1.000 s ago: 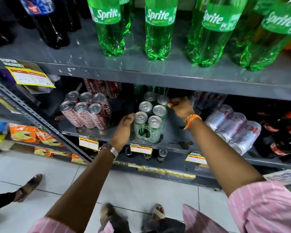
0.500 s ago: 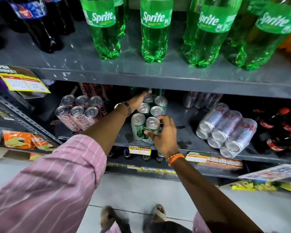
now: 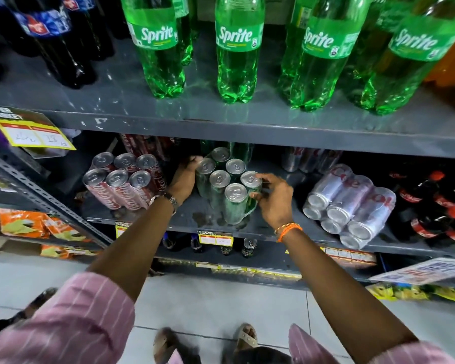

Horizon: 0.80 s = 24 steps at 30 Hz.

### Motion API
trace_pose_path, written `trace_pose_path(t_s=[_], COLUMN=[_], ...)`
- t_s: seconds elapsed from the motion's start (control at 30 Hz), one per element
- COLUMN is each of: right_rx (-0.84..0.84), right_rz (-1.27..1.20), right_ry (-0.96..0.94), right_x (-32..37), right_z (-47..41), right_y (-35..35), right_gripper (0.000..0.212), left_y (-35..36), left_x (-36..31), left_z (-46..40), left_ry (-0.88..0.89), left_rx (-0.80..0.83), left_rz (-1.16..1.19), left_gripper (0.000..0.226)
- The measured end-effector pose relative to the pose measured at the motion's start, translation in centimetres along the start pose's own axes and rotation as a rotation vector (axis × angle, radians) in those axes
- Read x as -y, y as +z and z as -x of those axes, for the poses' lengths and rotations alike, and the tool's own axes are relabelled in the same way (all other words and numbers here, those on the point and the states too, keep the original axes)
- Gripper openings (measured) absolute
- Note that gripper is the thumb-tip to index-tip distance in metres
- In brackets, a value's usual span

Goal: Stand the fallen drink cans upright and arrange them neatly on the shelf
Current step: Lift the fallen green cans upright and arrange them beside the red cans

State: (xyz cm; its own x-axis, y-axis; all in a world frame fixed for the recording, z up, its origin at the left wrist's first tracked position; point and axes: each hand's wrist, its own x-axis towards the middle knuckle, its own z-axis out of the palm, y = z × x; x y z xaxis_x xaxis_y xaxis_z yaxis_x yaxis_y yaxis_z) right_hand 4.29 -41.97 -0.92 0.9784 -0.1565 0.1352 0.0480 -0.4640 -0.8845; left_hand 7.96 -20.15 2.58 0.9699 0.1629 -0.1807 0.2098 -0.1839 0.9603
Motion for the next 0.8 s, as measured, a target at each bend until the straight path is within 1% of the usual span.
trace_pose_path(t_s=[0.07,0.13,0.27,0.4,0.53,0.63,0.8], right_rx=[0.057,0.142,0.284,0.347,0.384,0.403,0.361], right_rz=[-0.040,-0.087,-0.012,0.028,0.019,0.047,0.025], right_ry=[-0.003,0.013,-0.015,-0.031,-0.026,-0.025,0.012], right_x=[-0.2,-0.3,-0.5,-0.6,-0.7,-0.9,-1.1], right_z=[-1.3,-2.6,-5.0,-5.9,-6.3,-6.6,-5.9], right_y=[-0.1,-0.2,-0.3,-0.6,-0.7,-0.4,-0.5], right_gripper=[0.051,0.057,0.062,0.060,0.060,0.058,0.056], left_y=[-0.6,-1.1,-1.4,-1.2,-0.9,-0.8,-0.3], left_x=[1.3,2.5,4.1,4.2,3.6,4.0,3.7], left_z=[1.0,2.3,4.9,5.9,6.8,7.4,6.8], left_ry=[-0.002,0.006,0.029,0.045,0.051,0.079,0.065], left_rx=[-0.016,-0.042,-0.015,-0.033,-0.066,-0.050,-0.025], left_rz=[0.062,0.105,0.160,0.197,0.204,0.171,0.167], left_gripper=[0.038,0.036,0.023,0.031,0.021,0.024,0.021])
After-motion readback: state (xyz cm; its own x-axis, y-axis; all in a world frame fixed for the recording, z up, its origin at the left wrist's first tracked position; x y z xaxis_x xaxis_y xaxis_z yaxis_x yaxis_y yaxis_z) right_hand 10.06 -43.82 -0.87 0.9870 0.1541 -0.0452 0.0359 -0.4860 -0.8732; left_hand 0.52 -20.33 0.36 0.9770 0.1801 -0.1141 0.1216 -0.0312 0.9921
